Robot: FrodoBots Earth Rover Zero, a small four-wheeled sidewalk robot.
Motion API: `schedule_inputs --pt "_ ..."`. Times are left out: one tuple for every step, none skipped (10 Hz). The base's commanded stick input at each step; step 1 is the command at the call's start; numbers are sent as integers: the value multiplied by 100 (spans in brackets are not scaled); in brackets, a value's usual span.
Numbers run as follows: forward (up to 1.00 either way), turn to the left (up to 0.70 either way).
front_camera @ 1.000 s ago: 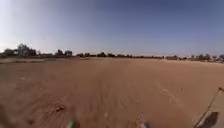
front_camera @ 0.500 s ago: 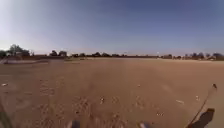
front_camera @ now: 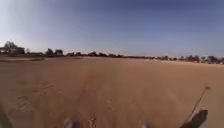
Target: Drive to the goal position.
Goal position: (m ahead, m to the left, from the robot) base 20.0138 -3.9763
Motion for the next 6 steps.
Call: schedule_inputs --pt "100 -2" --pt "100 -2" --pt "100 -3" --pt "100 -5" --pt "100 -7" --pt "100 -7"
